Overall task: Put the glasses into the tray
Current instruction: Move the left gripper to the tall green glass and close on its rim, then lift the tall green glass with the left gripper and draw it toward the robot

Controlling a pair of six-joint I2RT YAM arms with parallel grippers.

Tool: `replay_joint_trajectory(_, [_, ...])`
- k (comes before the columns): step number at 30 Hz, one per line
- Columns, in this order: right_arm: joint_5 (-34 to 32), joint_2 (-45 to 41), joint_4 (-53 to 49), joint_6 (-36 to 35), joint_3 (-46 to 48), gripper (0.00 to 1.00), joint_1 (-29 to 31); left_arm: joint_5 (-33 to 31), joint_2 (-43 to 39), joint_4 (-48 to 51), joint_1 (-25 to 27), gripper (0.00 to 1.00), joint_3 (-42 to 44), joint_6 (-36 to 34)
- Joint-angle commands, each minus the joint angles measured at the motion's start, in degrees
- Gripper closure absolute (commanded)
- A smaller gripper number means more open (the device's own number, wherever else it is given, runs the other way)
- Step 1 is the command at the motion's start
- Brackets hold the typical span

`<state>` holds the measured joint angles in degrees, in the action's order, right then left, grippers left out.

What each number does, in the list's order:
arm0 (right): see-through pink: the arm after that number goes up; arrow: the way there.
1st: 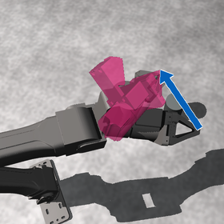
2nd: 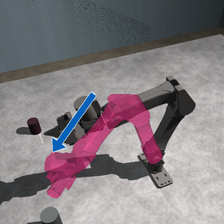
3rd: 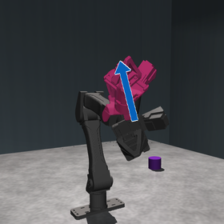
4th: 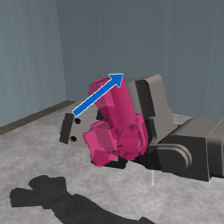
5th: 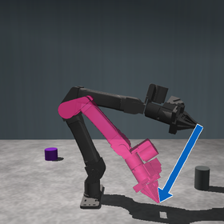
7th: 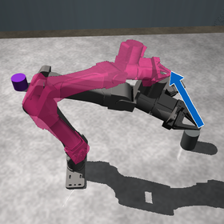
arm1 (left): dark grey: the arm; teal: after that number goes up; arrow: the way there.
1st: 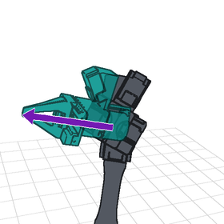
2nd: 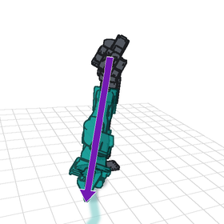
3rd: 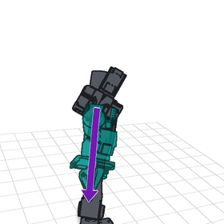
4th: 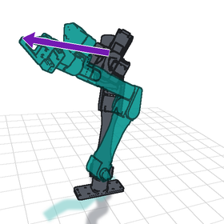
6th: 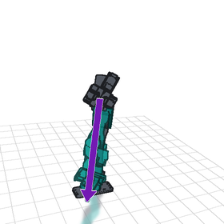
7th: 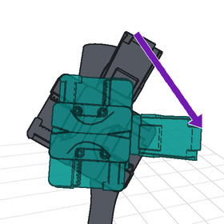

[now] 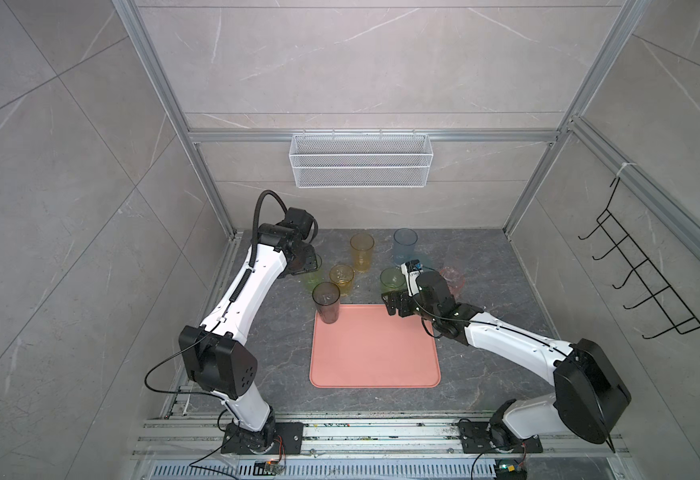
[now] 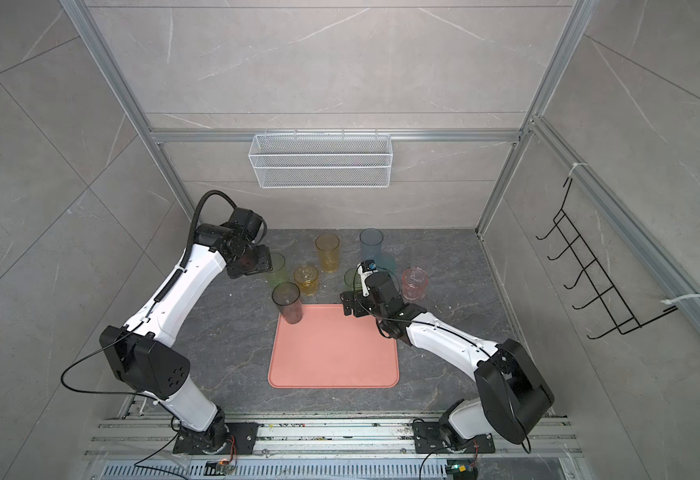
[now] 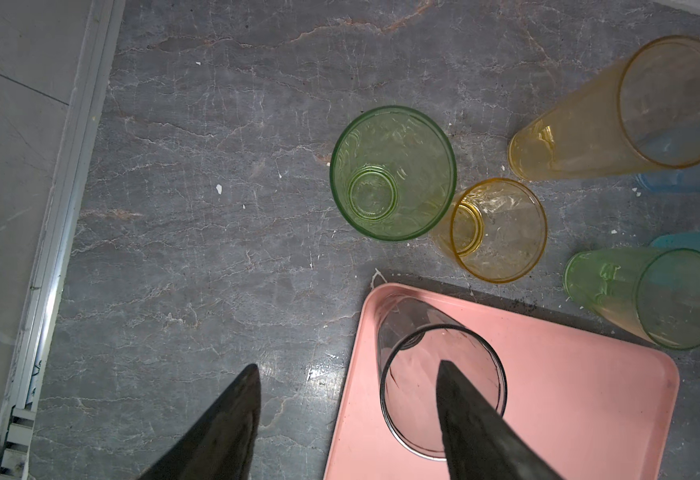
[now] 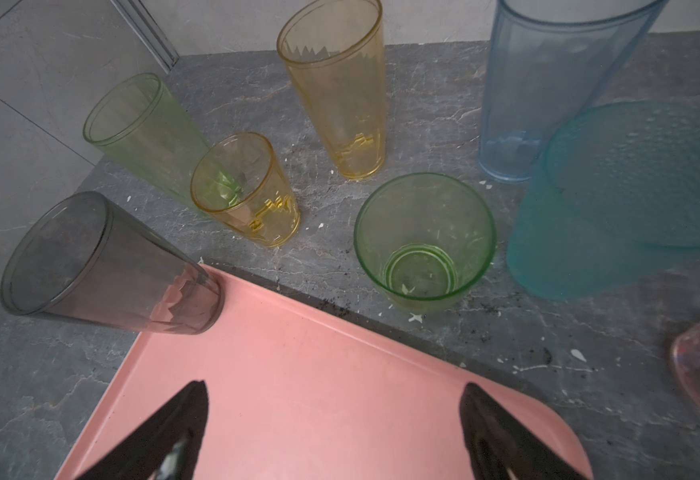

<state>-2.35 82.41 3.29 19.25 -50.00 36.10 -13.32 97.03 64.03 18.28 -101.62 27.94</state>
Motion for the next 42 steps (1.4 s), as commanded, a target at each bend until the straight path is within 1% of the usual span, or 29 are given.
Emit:
replay_joint_trajectory(1, [-2.31, -1.88, 0.58, -0.54, 1.51, 0.01, 0.31, 1.17, 1.74, -1.96, -2.15, 0.32, -2.13, -1.03])
replay_joint_trajectory(4, [-2.62, -2.6, 1.7, -0.27, 2.29, 0.01, 0.31, 2.75, 3.25, -3.97, -3.71, 0.32, -2.16, -0.96])
replay_joint_trajectory(11, [-3.6, -2.74, 1.31, 0.68, 2.02, 0.01, 0.24, 4.53, 8.21, -6.38, -5.54, 0.32, -4.14, -0.79])
replay_joint_trajectory(19, [-6.94, -4.38, 1.28, 0.79, 2.76, 0.01, 0.26, 6.1, 12.97, -7.67, -6.14, 0.33, -5.95, -0.52])
replay_joint_trajectory(29, [-9.16, -4.8, 0.43, 1.23, 2.54, 0.01, 0.29, 7.06, 15.85, -8.37, -6.68, 0.35, -6.64, 0.15])
replay_joint_trajectory(36, [-9.86, -4.91, 0.46, 1.32, 2.69, 0.01, 0.29, 7.6, 17.62, -8.66, -7.04, 0.42, -6.75, 0.45])
replay_joint_trajectory(38, [-9.96, -4.81, 0.42, 1.32, 2.7, 0.01, 0.29, 7.77, 18.01, -8.63, -7.13, 0.46, -6.75, 0.44])
replay_joint_trajectory(42, [-9.96, -4.55, 0.26, 1.32, 2.53, 0.01, 0.29, 8.14, 18.52, -8.74, -7.12, 0.57, -6.75, 0.53])
